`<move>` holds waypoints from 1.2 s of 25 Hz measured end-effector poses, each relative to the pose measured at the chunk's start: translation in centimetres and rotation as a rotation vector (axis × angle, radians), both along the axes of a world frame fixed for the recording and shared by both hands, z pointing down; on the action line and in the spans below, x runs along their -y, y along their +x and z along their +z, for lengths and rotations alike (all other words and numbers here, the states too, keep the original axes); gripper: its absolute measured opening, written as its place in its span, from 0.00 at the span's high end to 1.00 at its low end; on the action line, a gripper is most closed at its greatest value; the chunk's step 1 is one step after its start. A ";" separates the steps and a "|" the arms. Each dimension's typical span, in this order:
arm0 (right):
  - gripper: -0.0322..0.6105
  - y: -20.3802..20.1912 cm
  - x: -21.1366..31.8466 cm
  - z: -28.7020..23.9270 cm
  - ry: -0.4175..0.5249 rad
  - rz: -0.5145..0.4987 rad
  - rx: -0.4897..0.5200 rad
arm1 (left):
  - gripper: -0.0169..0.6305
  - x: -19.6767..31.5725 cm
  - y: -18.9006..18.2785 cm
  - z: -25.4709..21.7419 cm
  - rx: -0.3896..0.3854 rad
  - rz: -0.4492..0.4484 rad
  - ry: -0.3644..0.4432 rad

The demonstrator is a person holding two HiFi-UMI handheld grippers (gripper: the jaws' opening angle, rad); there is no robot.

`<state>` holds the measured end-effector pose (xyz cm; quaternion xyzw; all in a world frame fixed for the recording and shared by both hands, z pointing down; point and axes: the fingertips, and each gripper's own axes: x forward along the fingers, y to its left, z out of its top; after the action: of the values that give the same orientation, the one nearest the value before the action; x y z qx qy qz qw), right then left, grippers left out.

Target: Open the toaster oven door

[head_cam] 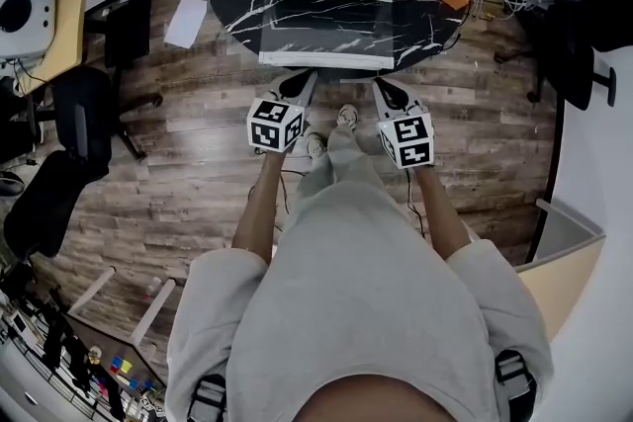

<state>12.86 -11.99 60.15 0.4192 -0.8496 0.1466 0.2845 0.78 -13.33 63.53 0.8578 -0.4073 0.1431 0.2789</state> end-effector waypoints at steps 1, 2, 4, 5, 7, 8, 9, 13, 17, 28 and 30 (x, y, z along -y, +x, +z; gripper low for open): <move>0.93 0.0 0.1 -0.1 0.001 0.005 0.004 | 0.96 -0.1 0.0 -0.3 0.029 0.017 0.022; 0.93 0.0 0.2 -0.2 0.002 0.010 0.009 | 0.96 -0.1 0.1 -0.7 0.050 0.031 0.041; 0.93 0.1 0.4 -0.6 0.008 0.017 0.015 | 0.96 -0.2 0.1 -1.5 0.073 0.044 0.072; 0.93 0.1 0.5 -0.7 0.011 0.019 0.017 | 0.96 -0.2 0.0 -1.9 0.081 0.047 0.086; 0.93 0.1 0.6 -1.1 0.019 0.024 0.022 | 0.96 -0.2 -0.1 -2.6 0.101 0.048 0.113; 0.93 0.2 0.7 -1.3 0.023 0.027 0.024 | 0.96 -0.2 -0.2 -2.9 0.111 0.048 0.123; 0.93 0.3 0.8 -1.5 0.027 0.032 0.027 | 0.96 0.0 -0.2 -3.2 0.119 0.047 0.132; 0.93 0.6 1.0 -2.4 0.042 0.047 0.036 | 0.96 0.3 -0.5 -4.8 0.129 0.043 0.164; 0.93 1.1 1.4 -3.3 0.063 0.057 0.041 | 0.96 0.9 -0.5 -6.3 0.125 0.035 0.190; 0.93 2.0 3.7 -6.8 0.153 0.084 0.064 | 0.96 3.0 -0.4 -10.5 0.118 0.018 0.274; 0.93 2.0 4.2 -7.6 0.172 0.086 0.070 | 0.96 3.5 -0.4 -11.4 0.117 0.017 0.289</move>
<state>14.90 -16.21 52.57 0.4730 -0.8496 0.0995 0.2111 0.35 -16.85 52.14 0.8826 -0.4321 0.1352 0.1269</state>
